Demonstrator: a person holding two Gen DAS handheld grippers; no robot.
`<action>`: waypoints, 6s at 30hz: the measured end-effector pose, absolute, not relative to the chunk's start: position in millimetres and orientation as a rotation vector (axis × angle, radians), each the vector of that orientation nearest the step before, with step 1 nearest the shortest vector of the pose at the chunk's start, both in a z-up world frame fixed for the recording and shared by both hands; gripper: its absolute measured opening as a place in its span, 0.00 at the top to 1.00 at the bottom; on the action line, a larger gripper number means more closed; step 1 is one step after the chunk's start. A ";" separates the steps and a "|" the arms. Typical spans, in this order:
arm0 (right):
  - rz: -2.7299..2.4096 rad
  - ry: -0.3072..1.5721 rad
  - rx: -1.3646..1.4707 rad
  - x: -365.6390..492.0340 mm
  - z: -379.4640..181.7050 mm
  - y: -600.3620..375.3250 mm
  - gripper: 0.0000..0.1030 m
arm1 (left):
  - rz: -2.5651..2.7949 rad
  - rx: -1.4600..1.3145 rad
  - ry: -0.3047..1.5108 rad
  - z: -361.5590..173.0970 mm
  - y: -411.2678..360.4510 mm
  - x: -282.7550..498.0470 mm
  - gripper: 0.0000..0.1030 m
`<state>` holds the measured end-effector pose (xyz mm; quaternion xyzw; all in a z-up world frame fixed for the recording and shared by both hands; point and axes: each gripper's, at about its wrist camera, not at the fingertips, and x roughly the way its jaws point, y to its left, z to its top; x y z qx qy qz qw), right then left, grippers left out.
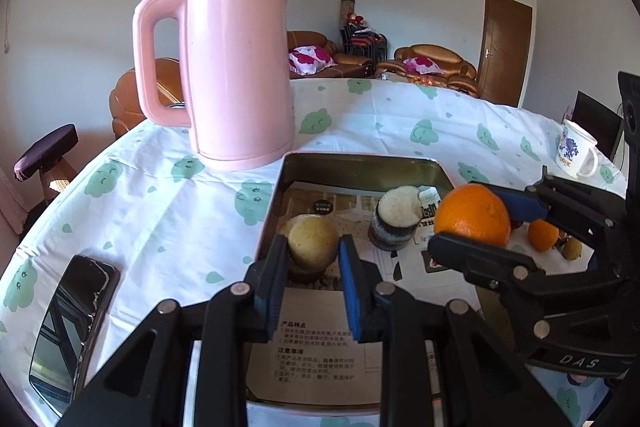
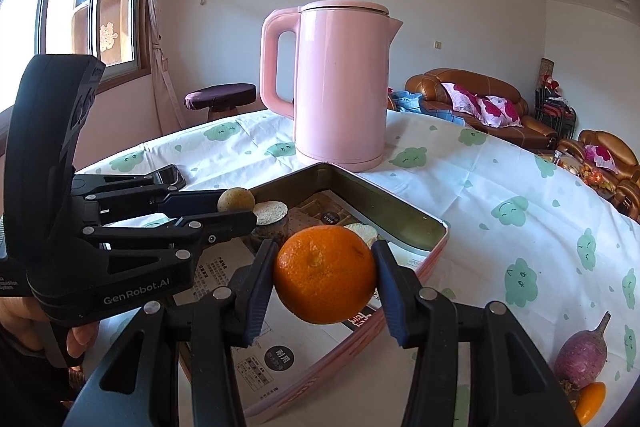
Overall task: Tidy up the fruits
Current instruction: 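Lower the brown fruit into the tin with the left tool while the right tool lowers the orange, then move both open tools back over the fruit cluster, then grasp the yellow-brown round fruit with the right tool while the left tool grasps an orange, then lift the orange with the left tool while the right tool carries the yellow-brown fruit toward the tin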
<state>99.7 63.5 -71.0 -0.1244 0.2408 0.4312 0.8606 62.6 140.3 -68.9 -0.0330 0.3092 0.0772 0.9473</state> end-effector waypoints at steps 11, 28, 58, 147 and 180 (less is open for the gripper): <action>0.909 0.569 -0.303 106.0 -78.6 74.8 0.51 | 0.145 -0.049 0.669 -73.3 139.2 67.1 0.74; 0.881 0.562 -0.319 103.1 -78.7 75.0 0.36 | 0.163 -0.066 0.652 -70.3 142.4 63.2 0.56; 0.506 0.755 -0.152 118.7 -92.8 -115.5 0.52 | -0.112 0.072 0.641 -61.6 -6.0 89.0 0.34; 0.451 0.483 -0.044 84.4 -64.5 -149.7 0.71 | -0.183 0.049 0.513 -56.1 -42.6 93.1 0.62; 0.472 0.375 -0.060 64.3 -56.4 -152.4 0.71 | -0.157 0.025 0.423 -48.0 -33.6 71.2 0.62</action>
